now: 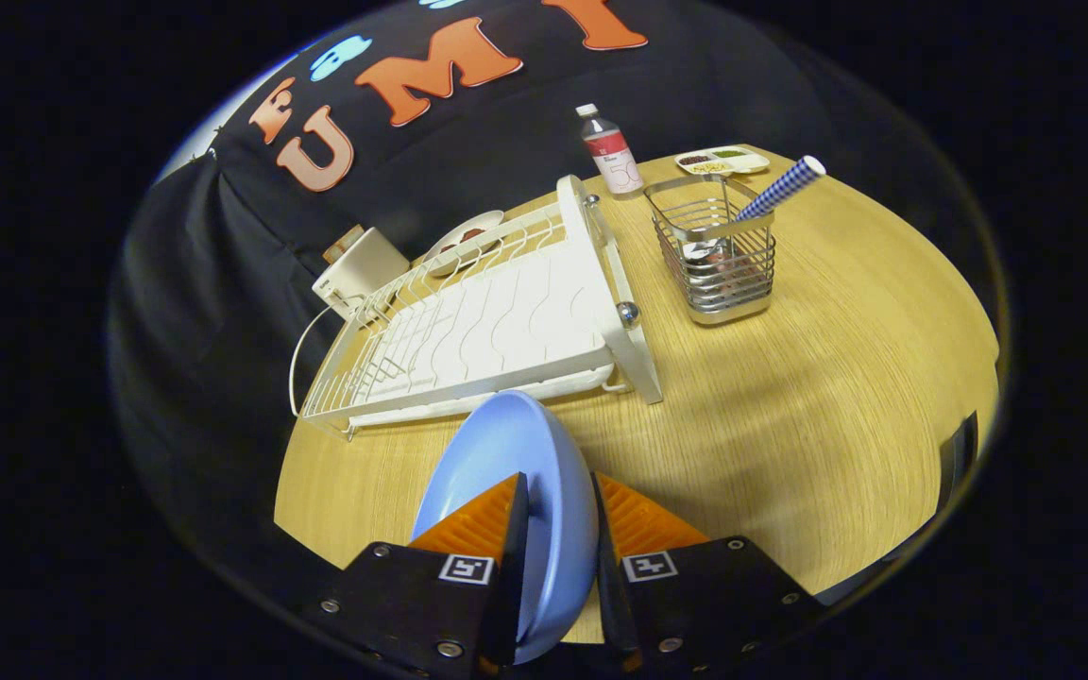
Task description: Take the plate from the dish rack, then take the spoon from the basket and place it into the plate.
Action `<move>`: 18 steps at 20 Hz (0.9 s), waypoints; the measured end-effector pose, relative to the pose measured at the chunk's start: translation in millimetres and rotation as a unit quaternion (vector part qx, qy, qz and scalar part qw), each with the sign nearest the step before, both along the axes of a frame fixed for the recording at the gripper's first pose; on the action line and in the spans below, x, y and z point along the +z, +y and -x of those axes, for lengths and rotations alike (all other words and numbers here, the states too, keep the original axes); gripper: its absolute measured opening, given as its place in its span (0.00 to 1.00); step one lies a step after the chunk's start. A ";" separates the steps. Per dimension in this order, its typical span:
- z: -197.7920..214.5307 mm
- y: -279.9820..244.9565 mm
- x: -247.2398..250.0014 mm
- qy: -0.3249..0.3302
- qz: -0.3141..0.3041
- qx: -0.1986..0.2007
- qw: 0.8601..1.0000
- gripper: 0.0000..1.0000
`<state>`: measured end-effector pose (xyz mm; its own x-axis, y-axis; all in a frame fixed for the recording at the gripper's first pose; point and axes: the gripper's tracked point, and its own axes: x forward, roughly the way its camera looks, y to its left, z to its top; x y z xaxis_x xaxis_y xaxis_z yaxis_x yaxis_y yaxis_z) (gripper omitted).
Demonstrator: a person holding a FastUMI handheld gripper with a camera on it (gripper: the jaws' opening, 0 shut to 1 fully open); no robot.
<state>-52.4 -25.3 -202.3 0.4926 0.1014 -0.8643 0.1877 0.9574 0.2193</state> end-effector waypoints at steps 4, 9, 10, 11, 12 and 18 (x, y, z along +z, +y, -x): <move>-8.6 -19.5 -5.7 -0.022 0.037 -0.005 0.999 0.45; -29.0 -48.9 15.9 -0.096 0.079 -0.012 0.992 0.60; -37.2 -57.7 26.6 -0.123 0.093 -0.015 0.988 0.66; -41.7 -65.6 33.4 -0.144 0.107 -0.019 0.984 0.70; -47.3 -74.8 40.8 -0.162 0.122 -0.021 0.979 0.75; -78.8 -117.5 70.2 -0.239 0.175 -0.037 0.955 0.84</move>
<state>26.4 -142.9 -132.1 0.8337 -0.2019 -0.5140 0.2158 0.9759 -0.0333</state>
